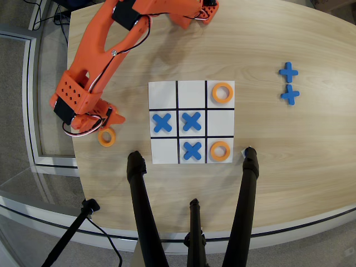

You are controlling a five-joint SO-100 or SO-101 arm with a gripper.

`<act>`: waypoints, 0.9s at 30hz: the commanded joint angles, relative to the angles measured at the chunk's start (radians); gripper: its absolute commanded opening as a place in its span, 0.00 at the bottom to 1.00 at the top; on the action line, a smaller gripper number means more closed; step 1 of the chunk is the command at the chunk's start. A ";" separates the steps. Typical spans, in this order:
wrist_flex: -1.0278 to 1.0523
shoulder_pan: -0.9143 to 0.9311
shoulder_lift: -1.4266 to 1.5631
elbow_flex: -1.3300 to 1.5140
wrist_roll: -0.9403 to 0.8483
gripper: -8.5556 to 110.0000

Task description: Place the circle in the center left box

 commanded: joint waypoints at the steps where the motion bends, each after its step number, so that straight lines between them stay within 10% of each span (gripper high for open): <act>1: 0.015 -0.011 -0.002 -0.044 0.015 0.30; 27: 0.037 -0.061 -0.130 -0.146 0.078 0.21</act>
